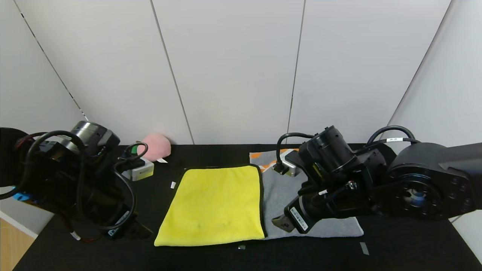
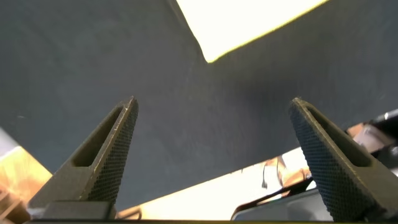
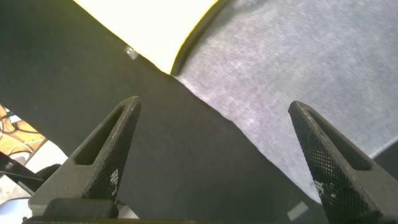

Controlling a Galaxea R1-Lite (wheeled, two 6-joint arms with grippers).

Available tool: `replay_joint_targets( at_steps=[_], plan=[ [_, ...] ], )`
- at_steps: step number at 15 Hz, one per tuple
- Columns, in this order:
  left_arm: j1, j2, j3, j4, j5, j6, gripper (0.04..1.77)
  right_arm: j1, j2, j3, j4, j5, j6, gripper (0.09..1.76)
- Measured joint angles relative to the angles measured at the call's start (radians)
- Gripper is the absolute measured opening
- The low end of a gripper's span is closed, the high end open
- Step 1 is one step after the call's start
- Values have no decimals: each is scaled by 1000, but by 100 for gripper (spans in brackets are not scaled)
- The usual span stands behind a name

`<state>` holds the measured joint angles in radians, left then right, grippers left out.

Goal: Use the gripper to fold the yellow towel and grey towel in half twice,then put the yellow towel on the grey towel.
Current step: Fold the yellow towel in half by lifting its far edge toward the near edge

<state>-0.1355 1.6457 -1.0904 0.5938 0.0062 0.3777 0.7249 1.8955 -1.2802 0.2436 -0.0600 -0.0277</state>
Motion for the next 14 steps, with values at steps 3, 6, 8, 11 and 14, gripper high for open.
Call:
replay_joint_targets(
  at_steps=[3,6,8,11,14],
  plan=[
    [0,55,19,-5,-3,8,172,18,24,-8,0,-1,3,172],
    [-1,113,40,-67,1,5,172,33,35,-10,-3,-3,7,172],
    [-2,153,67,-158,2,3,172,37,44,-16,-3,-4,10,172],
    [-3,213,97,-220,1,7,172,37,61,-31,-2,-39,35,172],
    [-7,263,103,-249,-1,7,172,37,73,-34,-1,-53,38,172]
  ],
)
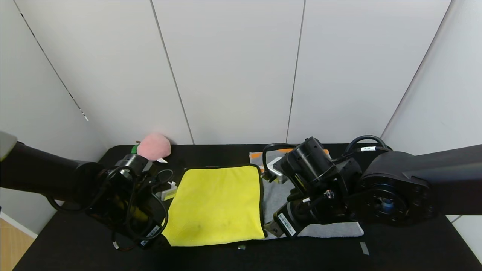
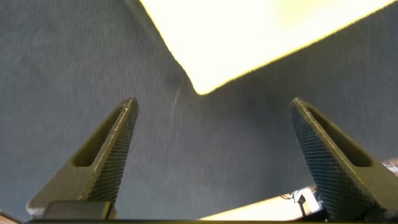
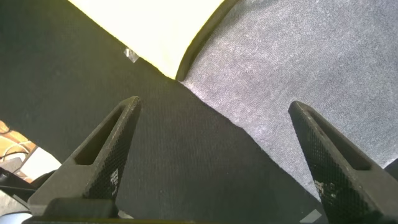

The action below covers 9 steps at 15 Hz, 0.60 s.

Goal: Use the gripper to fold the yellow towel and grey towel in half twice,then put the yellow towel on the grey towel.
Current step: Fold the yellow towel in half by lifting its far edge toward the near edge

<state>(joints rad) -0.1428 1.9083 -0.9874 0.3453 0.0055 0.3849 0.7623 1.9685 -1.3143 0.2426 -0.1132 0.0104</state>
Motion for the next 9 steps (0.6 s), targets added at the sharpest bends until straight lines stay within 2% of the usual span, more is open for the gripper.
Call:
replay_joint_targets(
  at_steps=[6,9],
  plan=[
    [-11,71,-4,-53,-4,-1,172,-1,12,1,0,-1,2,172],
    [-12,94,-6,-69,-4,-1,119,-10,15,1,0,-2,1,172]
  ],
)
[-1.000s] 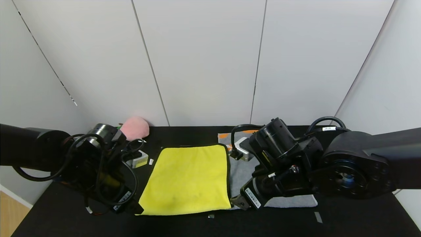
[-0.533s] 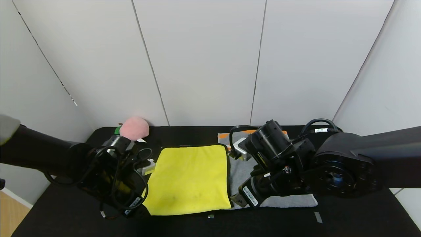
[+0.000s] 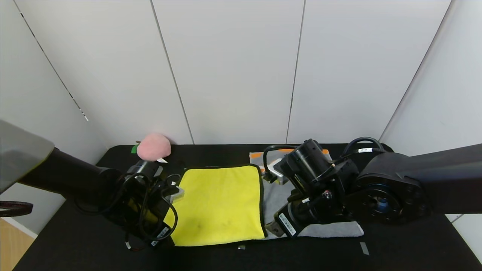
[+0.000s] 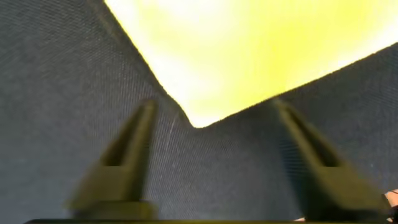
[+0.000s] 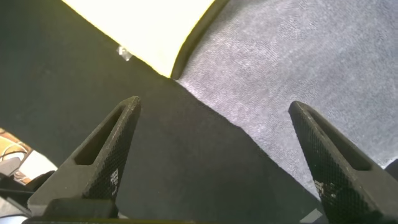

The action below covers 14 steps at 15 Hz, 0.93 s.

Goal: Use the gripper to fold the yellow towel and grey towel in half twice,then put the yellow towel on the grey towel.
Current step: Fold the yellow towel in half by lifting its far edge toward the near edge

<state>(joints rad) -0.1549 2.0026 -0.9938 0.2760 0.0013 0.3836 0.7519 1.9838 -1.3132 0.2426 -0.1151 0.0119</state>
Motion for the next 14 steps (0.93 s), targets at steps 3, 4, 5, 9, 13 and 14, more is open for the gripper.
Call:
replay_joint_targets(
  at_steps=[3,4,5,9,13,14],
  plan=[
    [0,29,-2,-19,1,0,84,-3,2,4,0,0,0,172],
    [1,39,-4,-20,4,0,75,-4,3,4,0,0,0,172],
    [1,46,-6,-21,4,1,31,-5,4,3,0,0,0,172],
    [-6,48,-10,-16,8,2,11,-2,5,-1,0,0,1,172],
    [-8,40,-10,-6,8,1,11,9,14,-2,2,1,4,172],
    [-8,37,-11,-5,8,0,11,12,20,-6,4,0,4,172]
  ],
)
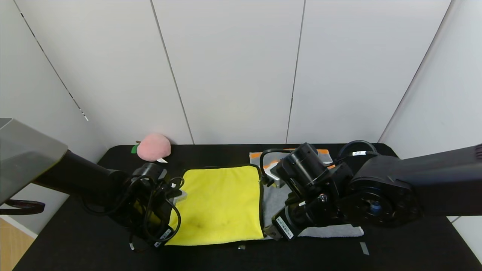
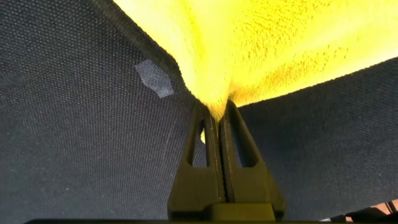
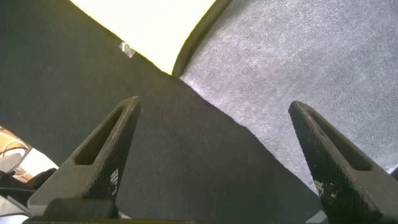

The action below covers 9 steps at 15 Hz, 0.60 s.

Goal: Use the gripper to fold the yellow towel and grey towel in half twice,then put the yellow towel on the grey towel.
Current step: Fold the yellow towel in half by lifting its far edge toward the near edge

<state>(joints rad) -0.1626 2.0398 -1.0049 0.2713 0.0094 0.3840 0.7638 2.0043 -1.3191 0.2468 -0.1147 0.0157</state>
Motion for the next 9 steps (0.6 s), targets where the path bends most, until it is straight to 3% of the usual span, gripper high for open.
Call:
replay_joint_targets(
  at_steps=[5,9],
  plan=[
    [10,-28,-34,29,-13,-8,11,47,60,-33,7,-61,-4,172],
    [36,-54,-122,203,-96,-13,11,76,111,-58,1,-68,-5,172]
  ],
)
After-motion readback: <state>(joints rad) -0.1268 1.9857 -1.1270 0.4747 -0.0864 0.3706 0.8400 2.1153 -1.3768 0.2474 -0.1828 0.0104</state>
